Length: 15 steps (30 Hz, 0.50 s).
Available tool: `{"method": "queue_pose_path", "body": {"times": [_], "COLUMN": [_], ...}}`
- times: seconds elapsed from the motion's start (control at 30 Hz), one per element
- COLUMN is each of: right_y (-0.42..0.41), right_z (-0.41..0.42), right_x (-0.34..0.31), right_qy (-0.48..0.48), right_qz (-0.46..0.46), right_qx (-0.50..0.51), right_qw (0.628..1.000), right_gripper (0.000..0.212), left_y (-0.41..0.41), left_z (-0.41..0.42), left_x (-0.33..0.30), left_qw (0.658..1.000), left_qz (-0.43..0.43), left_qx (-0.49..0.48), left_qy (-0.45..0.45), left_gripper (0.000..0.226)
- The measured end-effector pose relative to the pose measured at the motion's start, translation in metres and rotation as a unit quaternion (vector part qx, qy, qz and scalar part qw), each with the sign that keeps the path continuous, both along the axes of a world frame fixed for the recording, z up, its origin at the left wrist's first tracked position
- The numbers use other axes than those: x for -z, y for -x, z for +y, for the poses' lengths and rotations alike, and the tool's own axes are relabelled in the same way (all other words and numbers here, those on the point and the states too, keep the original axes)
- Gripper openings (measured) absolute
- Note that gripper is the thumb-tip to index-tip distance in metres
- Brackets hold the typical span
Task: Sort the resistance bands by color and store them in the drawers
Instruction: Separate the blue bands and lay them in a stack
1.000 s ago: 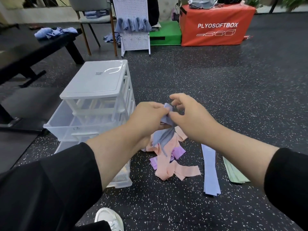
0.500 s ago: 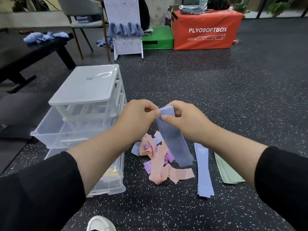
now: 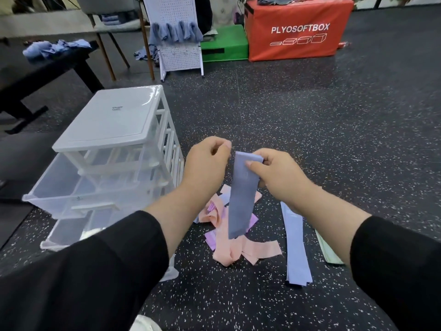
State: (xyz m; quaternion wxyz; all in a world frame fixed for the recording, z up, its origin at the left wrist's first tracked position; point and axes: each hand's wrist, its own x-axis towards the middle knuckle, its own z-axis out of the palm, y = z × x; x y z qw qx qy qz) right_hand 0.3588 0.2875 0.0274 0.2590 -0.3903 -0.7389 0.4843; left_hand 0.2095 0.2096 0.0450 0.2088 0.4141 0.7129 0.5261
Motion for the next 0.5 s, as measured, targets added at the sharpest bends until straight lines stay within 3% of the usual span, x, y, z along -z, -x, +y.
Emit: {"method": "queue_pose_path", "body": {"times": [0.1,0.23,0.37,0.5], "right_y": [-0.008,-0.022,-0.023,-0.016], "right_z": [0.014,0.038,0.064,0.089], "right_x": [0.05,0.113,0.158,0.191], "right_qy": [0.032,0.078,0.122,0.118], "right_qz": [-0.026,-0.076,-0.104,-0.126], "right_qx": [0.025,0.058,0.071,0.064], "right_qw": [0.999,0.992,0.985,0.983], "right_gripper": [0.019,0.017,0.015,0.013], "left_y": [0.012,0.031,0.04,0.047], "left_z": [0.02,0.044,0.069,0.098], "left_x": [0.047,0.116,0.177,0.228], "left_qw": [0.997,0.982,0.954,0.923], "left_qz": [-0.009,0.047,0.113,0.208], "left_qx": [-0.056,-0.079,-0.037,0.023], "left_qy": [0.046,0.167,0.275,0.323], "left_gripper": [0.025,0.025,0.025,0.024]}}
